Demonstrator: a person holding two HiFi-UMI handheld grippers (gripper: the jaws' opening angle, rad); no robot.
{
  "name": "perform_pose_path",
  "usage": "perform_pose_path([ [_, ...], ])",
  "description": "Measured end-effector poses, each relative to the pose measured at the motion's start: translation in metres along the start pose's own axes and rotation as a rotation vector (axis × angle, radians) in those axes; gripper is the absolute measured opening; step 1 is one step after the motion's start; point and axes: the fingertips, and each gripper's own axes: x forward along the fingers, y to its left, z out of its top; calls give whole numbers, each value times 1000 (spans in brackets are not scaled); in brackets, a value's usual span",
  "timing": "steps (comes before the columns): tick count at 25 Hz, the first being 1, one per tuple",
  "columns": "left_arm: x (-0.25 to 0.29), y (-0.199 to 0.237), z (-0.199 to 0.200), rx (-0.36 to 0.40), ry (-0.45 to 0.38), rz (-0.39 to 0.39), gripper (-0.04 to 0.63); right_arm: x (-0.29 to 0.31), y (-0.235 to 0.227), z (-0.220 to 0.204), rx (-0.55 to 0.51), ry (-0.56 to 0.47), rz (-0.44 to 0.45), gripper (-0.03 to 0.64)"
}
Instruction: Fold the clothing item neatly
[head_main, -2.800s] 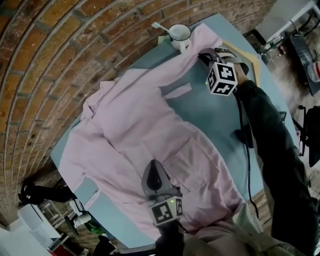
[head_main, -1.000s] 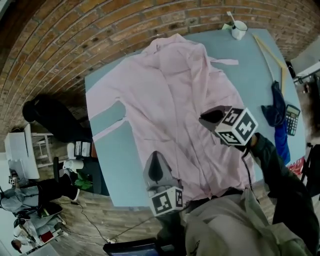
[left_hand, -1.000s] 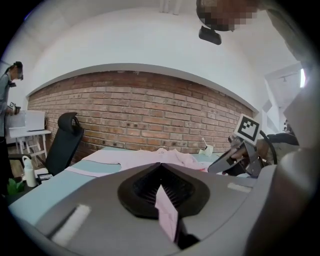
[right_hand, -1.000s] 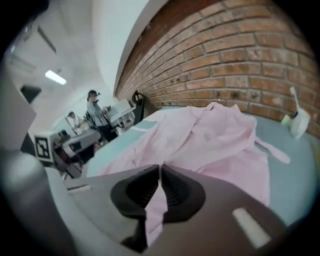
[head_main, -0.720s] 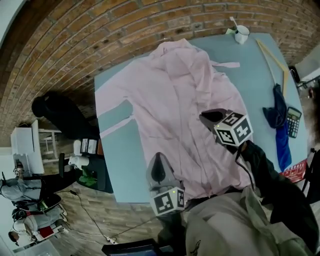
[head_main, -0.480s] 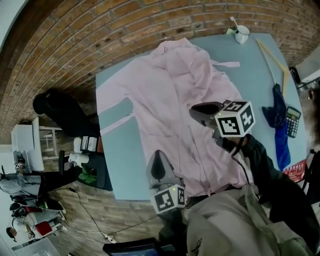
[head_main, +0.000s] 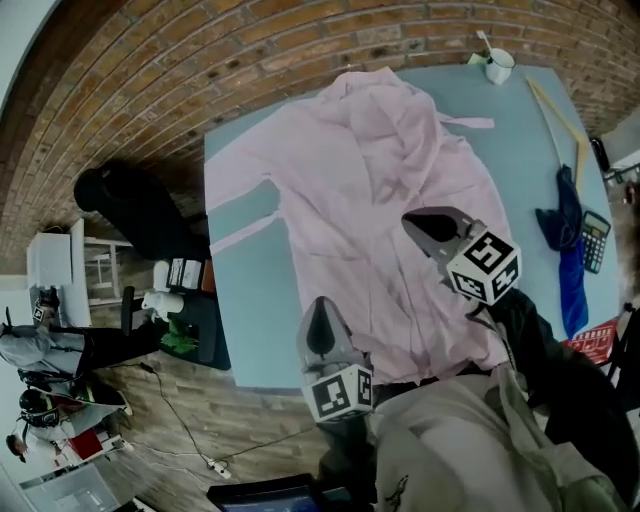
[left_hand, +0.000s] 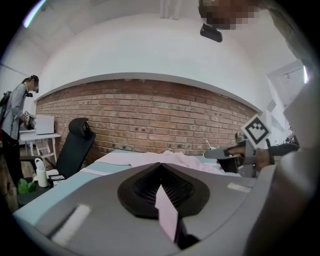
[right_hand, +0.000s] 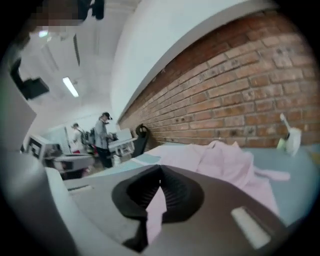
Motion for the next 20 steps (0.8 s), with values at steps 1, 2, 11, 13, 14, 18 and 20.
perform_pose_path([
  [1,-1,6,-3,0,6,-6,6,16,-14,0,-67,15,-68,2],
  [2,-3,12,-7,-4,13,-15,6,35,-25,-11,-103,63,-115,2],
  [11,8,91,-4,-77,20,-113,7,62,-49,-69,-80,251,-402,2],
  [13,19,116,-12,-100,49,-119,8,36,-33,-53,-107,198,-460,2],
  [14,29,127,-15,-106,67,-127,8,25,-24,-49,-107,181,-484,2],
  [18,76,168,-27,-111,144,-132,8,4,12,-53,-64,137,-554,2],
  [20,98,191,-33,-124,178,-108,87,15,35,-64,-28,142,-529,3],
])
